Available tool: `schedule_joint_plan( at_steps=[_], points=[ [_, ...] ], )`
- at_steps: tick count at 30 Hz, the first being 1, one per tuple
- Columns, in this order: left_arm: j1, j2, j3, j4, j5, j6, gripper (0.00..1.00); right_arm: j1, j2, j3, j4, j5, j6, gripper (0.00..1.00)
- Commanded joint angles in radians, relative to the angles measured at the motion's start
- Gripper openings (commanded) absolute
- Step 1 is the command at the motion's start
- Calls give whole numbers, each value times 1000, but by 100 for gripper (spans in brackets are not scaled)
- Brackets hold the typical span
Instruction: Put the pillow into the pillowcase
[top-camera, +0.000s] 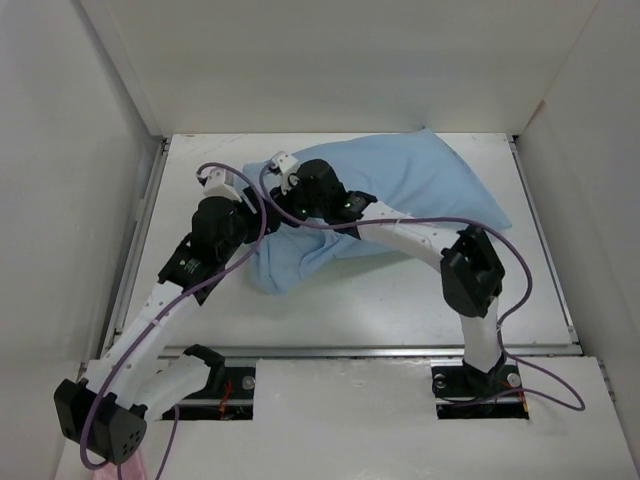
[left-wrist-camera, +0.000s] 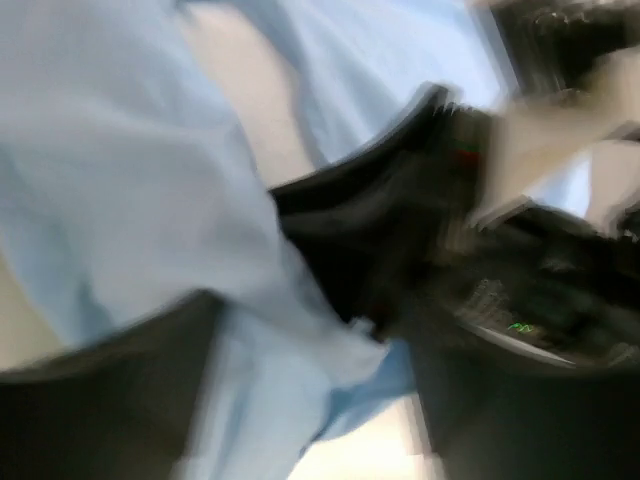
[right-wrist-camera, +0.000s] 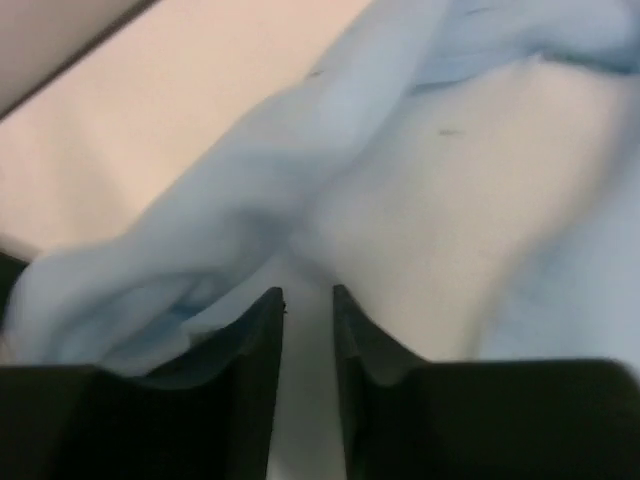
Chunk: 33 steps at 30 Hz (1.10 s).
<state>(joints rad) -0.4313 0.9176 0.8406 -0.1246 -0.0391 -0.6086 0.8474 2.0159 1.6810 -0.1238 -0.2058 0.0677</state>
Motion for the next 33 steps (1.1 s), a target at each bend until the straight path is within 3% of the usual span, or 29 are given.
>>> schedule_joint_plan(
  at_steps=[1,5,8,13,17,18,21,23,24,26,30,33],
  points=[
    [-6,6,94,-76,-121,-37,99,-21,-166,5,-23,-98,53,36],
    [-6,6,146,-280,-380,-138,100,-62,-282,-107,19,-60,127,41],
    [-6,21,173,-328,-474,-169,100,-126,-334,-185,108,-211,188,44],
    [5,171,236,-337,-466,-143,97,-177,-358,-205,79,-241,173,48],
    [5,404,322,-326,-455,-86,75,-186,-404,-280,79,-149,142,48],
    [14,443,371,-370,-472,-77,65,-186,-416,-291,70,-132,142,50],
    [38,583,458,-505,-539,-141,60,-186,-416,-302,70,-107,130,51],
    [58,638,495,-558,-568,-199,47,-186,-416,-302,70,-107,130,53],
    [58,673,506,-570,-568,-209,37,-186,-416,-302,70,-118,117,55],
    [59,685,519,-570,-553,-209,3,-186,-382,-291,70,-118,104,55],
    [25,673,557,-489,-492,-151,0,-186,-290,-270,84,-109,104,55],
    [-20,627,638,-469,-482,-88,0,-186,-200,-247,105,-75,115,45]
  ],
)
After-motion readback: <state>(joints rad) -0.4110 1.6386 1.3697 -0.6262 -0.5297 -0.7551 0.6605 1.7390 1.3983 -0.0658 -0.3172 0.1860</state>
